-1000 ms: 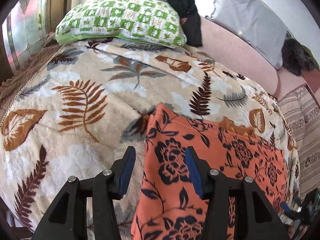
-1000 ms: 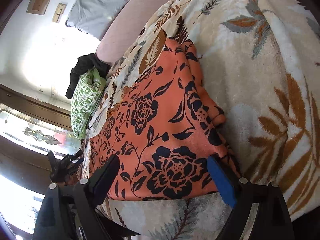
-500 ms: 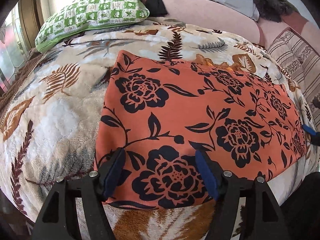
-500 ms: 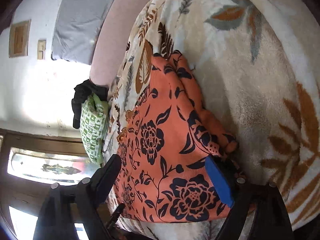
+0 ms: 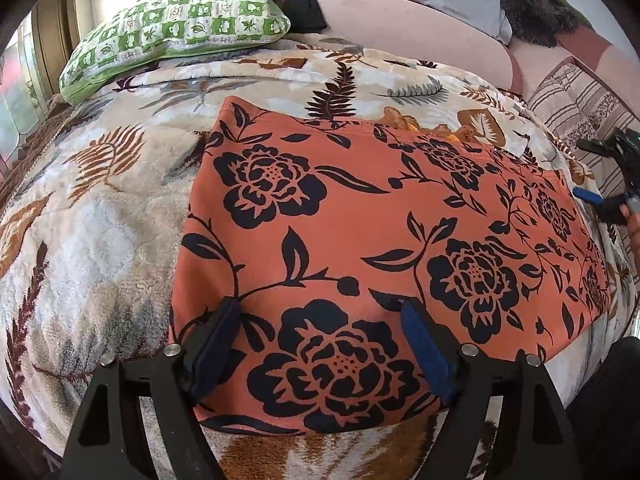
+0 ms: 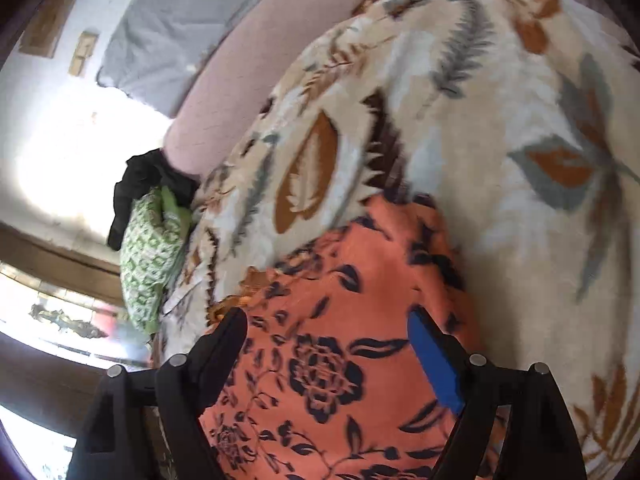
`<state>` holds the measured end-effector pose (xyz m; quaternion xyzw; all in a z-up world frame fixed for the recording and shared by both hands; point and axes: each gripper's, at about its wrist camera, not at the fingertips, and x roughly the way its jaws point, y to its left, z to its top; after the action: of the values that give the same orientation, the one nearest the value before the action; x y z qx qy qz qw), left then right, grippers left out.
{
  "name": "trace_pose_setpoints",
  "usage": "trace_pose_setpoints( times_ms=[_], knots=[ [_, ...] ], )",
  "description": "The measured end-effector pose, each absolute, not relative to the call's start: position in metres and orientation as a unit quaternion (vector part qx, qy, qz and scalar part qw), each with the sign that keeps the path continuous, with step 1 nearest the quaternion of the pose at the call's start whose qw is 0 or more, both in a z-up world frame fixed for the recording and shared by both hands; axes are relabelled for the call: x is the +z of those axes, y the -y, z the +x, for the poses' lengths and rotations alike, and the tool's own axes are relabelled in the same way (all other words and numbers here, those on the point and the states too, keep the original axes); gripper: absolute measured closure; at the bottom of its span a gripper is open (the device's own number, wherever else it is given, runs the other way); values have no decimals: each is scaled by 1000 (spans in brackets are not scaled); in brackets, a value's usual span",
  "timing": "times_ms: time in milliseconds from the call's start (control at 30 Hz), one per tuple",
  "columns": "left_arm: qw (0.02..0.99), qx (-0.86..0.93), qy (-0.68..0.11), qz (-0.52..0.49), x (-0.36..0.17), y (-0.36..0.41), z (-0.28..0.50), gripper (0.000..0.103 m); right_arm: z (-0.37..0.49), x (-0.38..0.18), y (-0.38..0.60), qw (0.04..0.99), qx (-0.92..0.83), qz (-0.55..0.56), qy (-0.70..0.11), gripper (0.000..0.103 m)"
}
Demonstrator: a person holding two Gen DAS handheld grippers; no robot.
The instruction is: Fold small clothes
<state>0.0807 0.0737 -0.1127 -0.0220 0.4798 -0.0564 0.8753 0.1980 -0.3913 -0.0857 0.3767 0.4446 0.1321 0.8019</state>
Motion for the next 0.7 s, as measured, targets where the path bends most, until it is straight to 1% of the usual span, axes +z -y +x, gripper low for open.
trace_pose_setpoints(
  times_ms=[100, 133, 167, 200, 267, 300, 400, 500, 600, 700],
  knots=[
    [877, -65, -477, -12, -113, -72, 80, 19, 241, -116, 405, 798, 94, 360, -475, 18],
    [877, -67, -476, -15, -112, -73, 80, 19, 247, -132, 421, 788, 68, 385, -476, 23],
    [877, -69, -475, -20, -112, -75, 79, 19, 242, -138, 436, 769, 62, 446, -454, 23],
    [878, -70, -472, -28, -111, -77, 79, 19, 233, -133, 440, 764, 50, 473, -436, 24],
    [878, -69, -472, -42, -111, -80, 80, 19, 220, -102, 424, 810, 14, 382, -445, 21],
    [878, -69, -471, -44, -110, -79, 80, 19, 211, -90, 414, 821, 26, 351, -449, 20],
    [880, -66, -467, -54, -105, -82, 77, 19, 164, -68, 406, 822, 75, 371, -426, 20],
    [881, -61, -462, -80, -97, -87, 72, 19, 99, -68, 403, 809, 89, 405, -417, 20],
    [884, -65, -453, -100, -85, -88, 64, 19, 36, -96, 399, 769, 99, 453, -440, 19],
    [884, -70, -450, -103, -78, -81, 58, 19, -7, -133, 398, 730, 91, 514, -440, 19]
  ],
)
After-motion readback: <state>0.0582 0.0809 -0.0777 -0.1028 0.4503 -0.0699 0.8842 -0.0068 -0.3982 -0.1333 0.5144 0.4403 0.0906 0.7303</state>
